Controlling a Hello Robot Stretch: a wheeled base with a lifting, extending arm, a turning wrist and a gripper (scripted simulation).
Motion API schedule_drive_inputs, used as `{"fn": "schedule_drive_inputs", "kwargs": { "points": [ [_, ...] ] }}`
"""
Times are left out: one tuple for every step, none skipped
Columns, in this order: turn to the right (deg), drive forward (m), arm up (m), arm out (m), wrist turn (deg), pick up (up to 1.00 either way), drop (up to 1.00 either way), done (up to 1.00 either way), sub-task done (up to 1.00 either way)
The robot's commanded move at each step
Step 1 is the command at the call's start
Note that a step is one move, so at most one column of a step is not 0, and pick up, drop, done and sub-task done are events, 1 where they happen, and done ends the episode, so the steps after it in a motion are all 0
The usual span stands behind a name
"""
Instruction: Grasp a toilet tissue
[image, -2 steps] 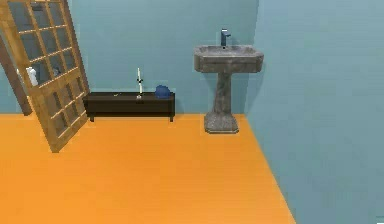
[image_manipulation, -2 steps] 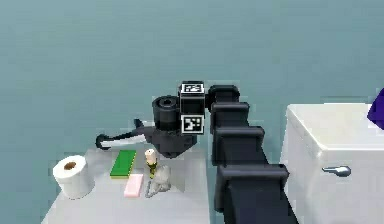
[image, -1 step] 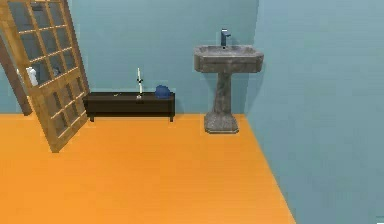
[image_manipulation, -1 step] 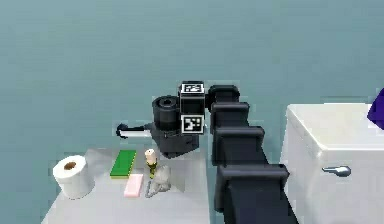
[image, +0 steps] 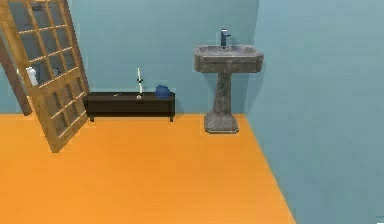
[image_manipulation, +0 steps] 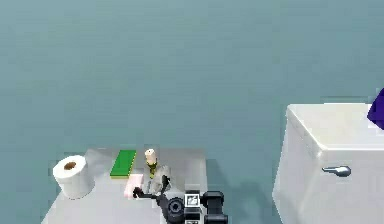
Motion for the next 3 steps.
{"fn": "schedule_drive_inputs", "kwargs": {
  "points": [
    [0.0,0.00,0.00,0.00,0.0,1.00,0.00,0.00,0.00],
    [0.0,0.00,0.10,0.00,0.0,0.00,0.00,0.00,0.00],
    [0.0,0.00,0.00,0.00,0.0,0.00,0.00,1.00,0.00]
  ]
}}
